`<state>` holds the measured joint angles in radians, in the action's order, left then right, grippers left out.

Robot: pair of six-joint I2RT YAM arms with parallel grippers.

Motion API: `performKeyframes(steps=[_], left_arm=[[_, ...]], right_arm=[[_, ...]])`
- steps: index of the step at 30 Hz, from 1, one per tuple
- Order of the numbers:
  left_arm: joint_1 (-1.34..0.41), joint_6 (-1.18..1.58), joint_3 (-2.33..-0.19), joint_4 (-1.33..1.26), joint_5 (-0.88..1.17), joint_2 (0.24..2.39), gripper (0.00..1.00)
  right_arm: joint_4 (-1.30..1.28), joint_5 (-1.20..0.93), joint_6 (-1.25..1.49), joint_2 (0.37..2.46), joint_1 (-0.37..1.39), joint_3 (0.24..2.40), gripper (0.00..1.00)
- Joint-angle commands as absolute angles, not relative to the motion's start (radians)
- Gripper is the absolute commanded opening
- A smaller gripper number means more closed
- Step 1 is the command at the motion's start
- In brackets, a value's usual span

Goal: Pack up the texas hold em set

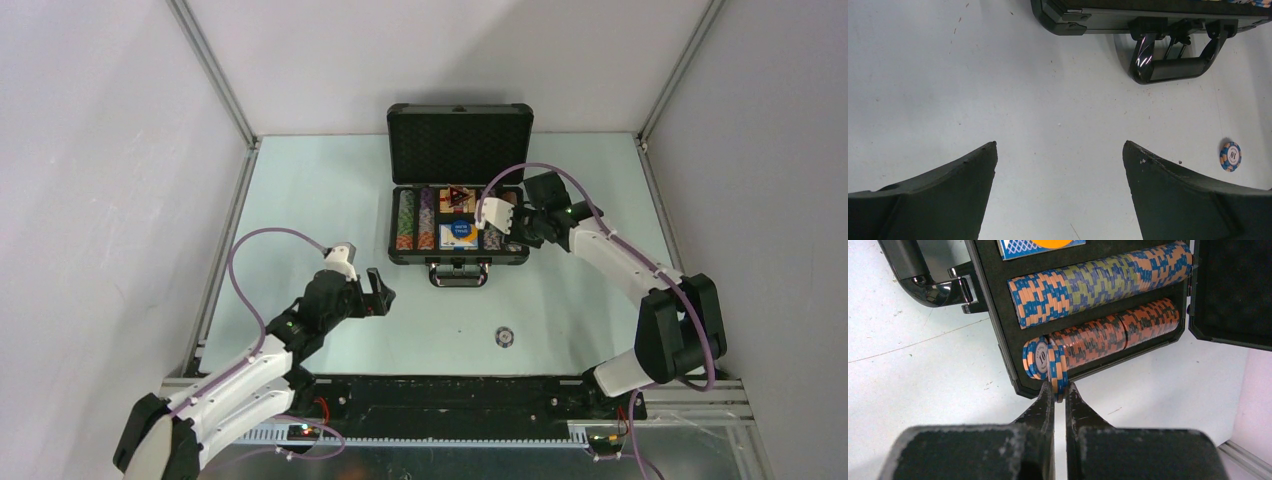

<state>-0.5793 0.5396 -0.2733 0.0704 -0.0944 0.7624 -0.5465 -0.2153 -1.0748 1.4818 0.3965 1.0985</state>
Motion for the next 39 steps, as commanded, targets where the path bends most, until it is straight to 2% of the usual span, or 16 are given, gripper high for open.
performKeyframes(steps=[1,27,31,39], left_arm=[[-0.573,0.522,-0.294,0.045,-0.103,0.767,1.00],[-0.573,0.521,-0.293,0.044,-0.098,0.766,1.00],[-0.574,0.521,-0.293,0.044,-0.098,0.765,1.00],[-0.574,0.521,-0.293,0.044,-0.099,0.766,1.00]], right_arm=[[-0.509,-0.205,-1.093,1.491,0.388,1.106,0.00],[-0.498,-0.144,-1.123,1.591,0.380,1.105,0.00],[-0.493,-0.158,-1.119,1.601,0.384,1.106,0.06],[-0.476,-0.168,-1.108,1.610,0.393,1.105,0.24]])
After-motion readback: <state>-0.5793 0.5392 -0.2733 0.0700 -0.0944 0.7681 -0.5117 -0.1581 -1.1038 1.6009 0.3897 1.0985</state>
